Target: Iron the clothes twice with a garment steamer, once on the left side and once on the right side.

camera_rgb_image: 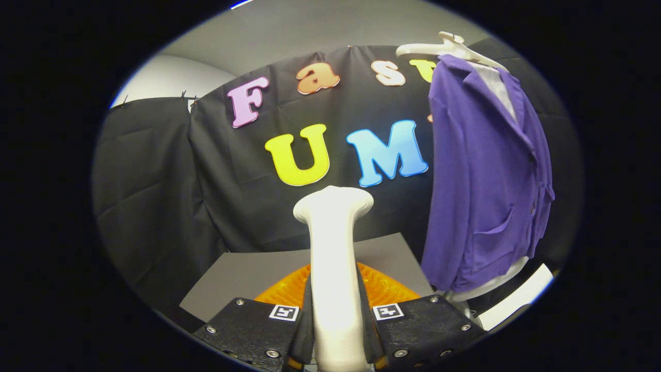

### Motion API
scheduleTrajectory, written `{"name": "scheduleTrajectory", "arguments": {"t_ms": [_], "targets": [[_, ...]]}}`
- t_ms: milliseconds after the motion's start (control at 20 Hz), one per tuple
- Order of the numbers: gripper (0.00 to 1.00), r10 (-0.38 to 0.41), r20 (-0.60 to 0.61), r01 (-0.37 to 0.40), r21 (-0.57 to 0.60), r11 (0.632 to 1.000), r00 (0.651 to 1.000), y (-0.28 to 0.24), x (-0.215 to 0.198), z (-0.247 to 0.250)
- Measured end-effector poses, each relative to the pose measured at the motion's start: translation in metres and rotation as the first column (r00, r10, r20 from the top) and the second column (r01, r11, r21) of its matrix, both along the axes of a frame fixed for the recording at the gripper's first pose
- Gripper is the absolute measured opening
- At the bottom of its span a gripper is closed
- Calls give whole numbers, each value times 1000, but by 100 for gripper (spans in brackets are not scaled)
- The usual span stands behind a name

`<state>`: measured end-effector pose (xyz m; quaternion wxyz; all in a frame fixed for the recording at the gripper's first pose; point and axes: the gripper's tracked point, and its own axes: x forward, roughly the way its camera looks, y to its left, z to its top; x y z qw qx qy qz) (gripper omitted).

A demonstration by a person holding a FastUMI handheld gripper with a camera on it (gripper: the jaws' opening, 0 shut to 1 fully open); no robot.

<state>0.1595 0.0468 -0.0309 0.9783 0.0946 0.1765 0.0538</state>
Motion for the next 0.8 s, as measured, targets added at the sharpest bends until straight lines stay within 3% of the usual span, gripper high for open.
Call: {"name": "scheduleTrajectory", "arguments": {"t_ms": [800], "targets": [[38, -55, 90, 56, -13, 998, 994, -138, -101, 35]]}}
